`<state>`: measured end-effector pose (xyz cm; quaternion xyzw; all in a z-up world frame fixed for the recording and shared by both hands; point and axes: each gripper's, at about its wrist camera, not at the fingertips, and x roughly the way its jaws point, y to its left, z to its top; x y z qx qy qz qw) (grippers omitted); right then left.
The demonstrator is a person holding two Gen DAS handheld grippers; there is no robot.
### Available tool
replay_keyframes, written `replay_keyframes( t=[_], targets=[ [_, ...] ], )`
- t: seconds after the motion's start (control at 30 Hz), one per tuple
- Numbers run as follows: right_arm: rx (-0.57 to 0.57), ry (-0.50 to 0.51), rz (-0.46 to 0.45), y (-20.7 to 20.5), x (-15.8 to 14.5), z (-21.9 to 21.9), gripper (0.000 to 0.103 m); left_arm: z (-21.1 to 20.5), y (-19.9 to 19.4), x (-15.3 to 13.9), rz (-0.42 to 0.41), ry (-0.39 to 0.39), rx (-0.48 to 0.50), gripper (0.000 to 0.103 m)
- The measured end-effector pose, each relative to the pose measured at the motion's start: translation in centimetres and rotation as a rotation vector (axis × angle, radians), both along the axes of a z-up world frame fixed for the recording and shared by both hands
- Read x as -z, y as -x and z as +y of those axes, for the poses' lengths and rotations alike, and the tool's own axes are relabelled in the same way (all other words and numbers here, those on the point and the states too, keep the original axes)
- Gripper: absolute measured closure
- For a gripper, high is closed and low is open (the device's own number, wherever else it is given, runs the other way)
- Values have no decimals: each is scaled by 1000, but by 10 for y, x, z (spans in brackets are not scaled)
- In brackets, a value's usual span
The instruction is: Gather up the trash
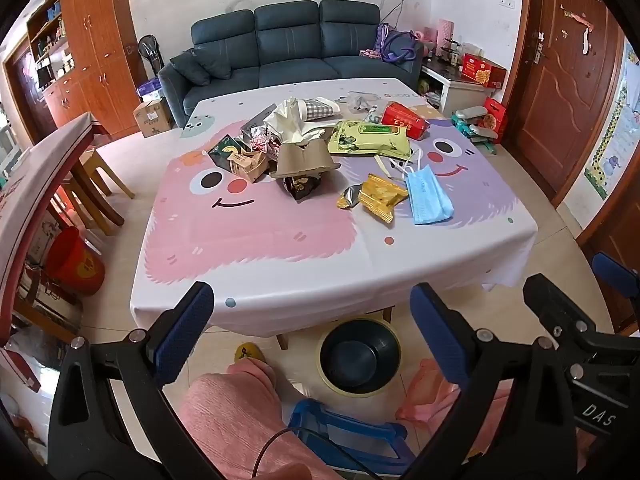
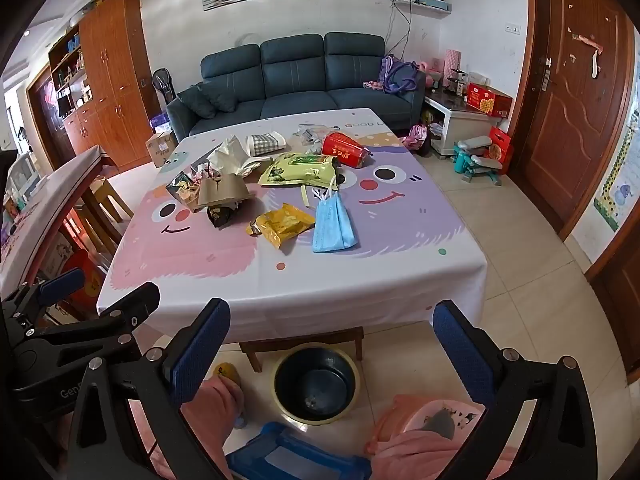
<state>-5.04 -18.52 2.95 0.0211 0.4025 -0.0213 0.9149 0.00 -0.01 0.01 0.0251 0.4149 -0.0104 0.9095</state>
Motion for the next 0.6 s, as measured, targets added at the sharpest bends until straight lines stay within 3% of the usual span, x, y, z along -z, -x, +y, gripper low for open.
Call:
replay_keyframes(
  t=[0.6],
  targets=[
    [0,21,-20,0,-1,3,0,0,0,0,2,2,-1,8]
  ],
)
